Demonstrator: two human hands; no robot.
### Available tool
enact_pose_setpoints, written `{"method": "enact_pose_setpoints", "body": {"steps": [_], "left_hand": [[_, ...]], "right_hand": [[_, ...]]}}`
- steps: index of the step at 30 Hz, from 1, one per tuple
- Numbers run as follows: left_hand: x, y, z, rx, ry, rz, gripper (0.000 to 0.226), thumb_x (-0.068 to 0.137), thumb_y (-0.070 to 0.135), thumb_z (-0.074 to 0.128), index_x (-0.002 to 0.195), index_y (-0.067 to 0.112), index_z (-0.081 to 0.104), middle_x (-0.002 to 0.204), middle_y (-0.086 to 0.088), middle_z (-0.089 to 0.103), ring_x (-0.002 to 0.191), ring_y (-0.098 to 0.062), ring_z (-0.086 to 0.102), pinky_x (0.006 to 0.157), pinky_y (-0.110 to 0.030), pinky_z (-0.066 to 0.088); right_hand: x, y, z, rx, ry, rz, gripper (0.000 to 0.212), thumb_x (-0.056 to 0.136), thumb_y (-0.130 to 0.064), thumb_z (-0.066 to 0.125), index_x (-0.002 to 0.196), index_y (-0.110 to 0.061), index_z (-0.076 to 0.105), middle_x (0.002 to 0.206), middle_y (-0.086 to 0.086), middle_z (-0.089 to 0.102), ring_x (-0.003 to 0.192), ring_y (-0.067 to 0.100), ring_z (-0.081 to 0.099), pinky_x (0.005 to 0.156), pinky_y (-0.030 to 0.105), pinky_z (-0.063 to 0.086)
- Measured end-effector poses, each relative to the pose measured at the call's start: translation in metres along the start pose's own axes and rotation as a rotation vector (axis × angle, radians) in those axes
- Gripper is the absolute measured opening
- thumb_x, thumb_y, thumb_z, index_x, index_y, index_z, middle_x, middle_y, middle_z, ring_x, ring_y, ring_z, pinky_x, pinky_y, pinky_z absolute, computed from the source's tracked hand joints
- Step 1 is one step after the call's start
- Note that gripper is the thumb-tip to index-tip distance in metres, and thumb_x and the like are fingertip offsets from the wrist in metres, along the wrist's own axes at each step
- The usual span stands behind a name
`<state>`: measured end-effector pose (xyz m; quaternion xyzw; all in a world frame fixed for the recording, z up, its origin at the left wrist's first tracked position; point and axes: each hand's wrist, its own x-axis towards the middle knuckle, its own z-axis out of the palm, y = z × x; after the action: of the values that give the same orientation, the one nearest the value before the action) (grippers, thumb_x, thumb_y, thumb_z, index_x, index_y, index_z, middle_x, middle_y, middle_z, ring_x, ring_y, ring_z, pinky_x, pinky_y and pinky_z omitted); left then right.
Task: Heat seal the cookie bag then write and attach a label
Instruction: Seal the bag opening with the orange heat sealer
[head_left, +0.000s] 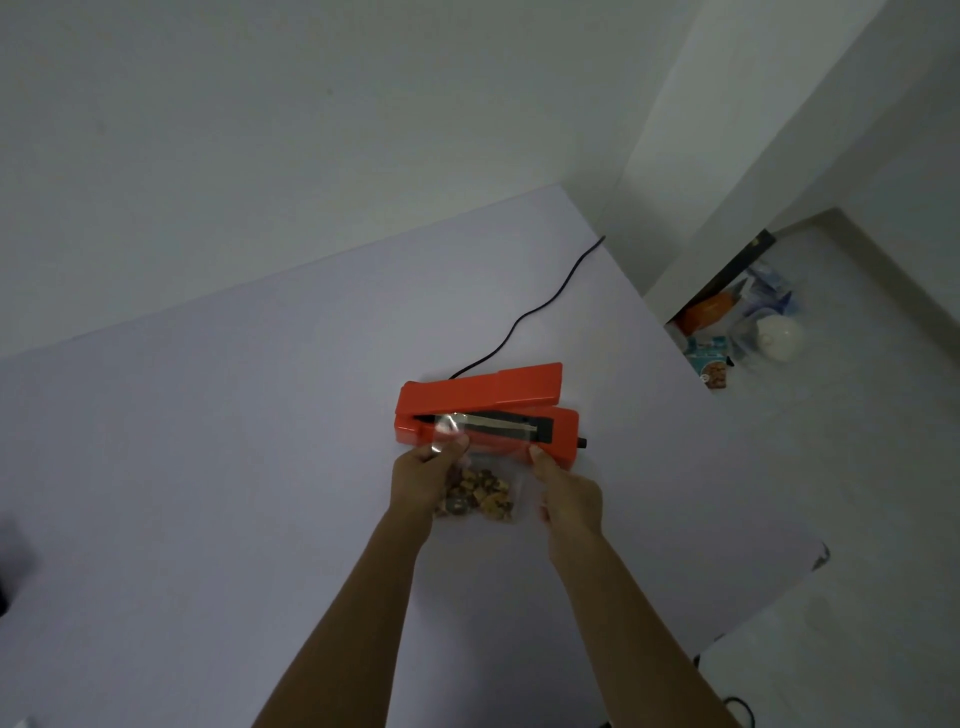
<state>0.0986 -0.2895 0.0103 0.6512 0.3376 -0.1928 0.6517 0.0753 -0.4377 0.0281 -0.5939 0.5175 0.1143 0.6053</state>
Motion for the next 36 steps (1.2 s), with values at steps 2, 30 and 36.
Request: {"method": "enact_pose_setpoints", "body": {"steps": [2, 30, 36], "left_hand": [[0.000, 0.001, 0.000, -0.013, 0.003, -0.008, 0.026, 0.081, 0.030, 0.073, 0.062, 0.015, 0.062, 0.070, -0.004, 0.065, 0.072, -0.019, 0.060, 0.073, -0.030, 0.051], [-0.006, 0.004, 0.006, -0.018, 0.043, 0.013, 0.029, 0.080, 0.032, 0.074, 0.060, 0.015, 0.060, 0.071, -0.005, 0.066, 0.070, -0.019, 0.061, 0.067, -0.026, 0.050], [-0.006, 0.003, 0.007, -0.006, 0.055, 0.032, 0.035, 0.080, 0.032, 0.074, 0.055, 0.016, 0.054, 0.062, -0.002, 0.060, 0.063, -0.016, 0.056, 0.061, -0.025, 0.047]], "right_hand": [[-0.001, 0.003, -0.004, -0.007, 0.083, -0.014, 0.031, 0.083, -0.039, 0.068, 0.076, -0.009, 0.067, 0.067, 0.003, 0.059, 0.058, 0.016, 0.050, 0.060, 0.031, 0.043], [-0.016, -0.039, -0.026, -0.157, 0.008, -0.808, 0.024, 0.092, -0.030, 0.060, 0.115, -0.022, 0.064, 0.117, -0.004, 0.057, 0.100, -0.011, 0.051, 0.068, -0.001, 0.043], [-0.002, -0.035, -0.030, -0.227, 0.017, -0.798, 0.022, 0.092, -0.032, 0.060, 0.112, -0.024, 0.065, 0.115, -0.005, 0.057, 0.099, -0.005, 0.052, 0.071, -0.003, 0.041]]}}
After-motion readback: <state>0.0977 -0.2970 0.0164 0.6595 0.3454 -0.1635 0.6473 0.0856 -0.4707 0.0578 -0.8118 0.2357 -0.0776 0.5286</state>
